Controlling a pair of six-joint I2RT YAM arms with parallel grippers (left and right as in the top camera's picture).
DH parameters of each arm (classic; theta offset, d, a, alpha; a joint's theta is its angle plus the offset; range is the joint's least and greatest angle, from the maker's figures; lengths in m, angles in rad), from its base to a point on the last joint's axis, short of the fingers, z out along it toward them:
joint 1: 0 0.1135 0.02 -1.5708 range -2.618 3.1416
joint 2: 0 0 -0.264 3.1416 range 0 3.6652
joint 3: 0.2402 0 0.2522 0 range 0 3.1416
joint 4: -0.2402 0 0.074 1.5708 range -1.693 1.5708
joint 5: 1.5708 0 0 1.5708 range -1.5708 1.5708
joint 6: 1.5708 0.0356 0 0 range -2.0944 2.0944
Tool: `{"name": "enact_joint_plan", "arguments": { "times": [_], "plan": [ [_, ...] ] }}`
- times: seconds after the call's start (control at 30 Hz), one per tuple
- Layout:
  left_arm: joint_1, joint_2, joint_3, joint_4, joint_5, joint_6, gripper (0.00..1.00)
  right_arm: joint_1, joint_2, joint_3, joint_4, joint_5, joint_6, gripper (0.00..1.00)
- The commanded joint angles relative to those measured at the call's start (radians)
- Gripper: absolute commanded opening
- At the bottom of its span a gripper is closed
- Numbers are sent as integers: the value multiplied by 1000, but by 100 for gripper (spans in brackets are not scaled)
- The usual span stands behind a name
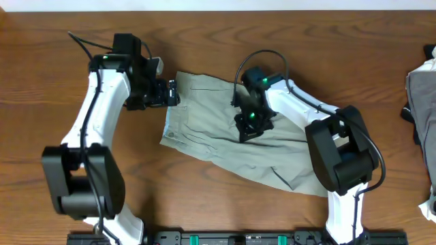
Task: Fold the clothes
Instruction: 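Grasp the trousers' top edge with both grippers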
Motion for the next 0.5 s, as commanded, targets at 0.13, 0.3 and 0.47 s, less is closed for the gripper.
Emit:
{"name": "enact_joint_plan", "arguments": {
  "times": [0.13, 0.3, 0.47],
  "plan": [
    [4, 189, 2, -5, 78, 63, 98, -50, -29, 40, -10, 51, -70, 1],
    [4, 267, 2, -2, 151, 145, 98, -90, -34, 41, -60, 33, -71, 1],
    [2, 310, 1, -5, 332, 266, 98, -143, -37, 41, -123, 32, -59, 1]
  ]
}}
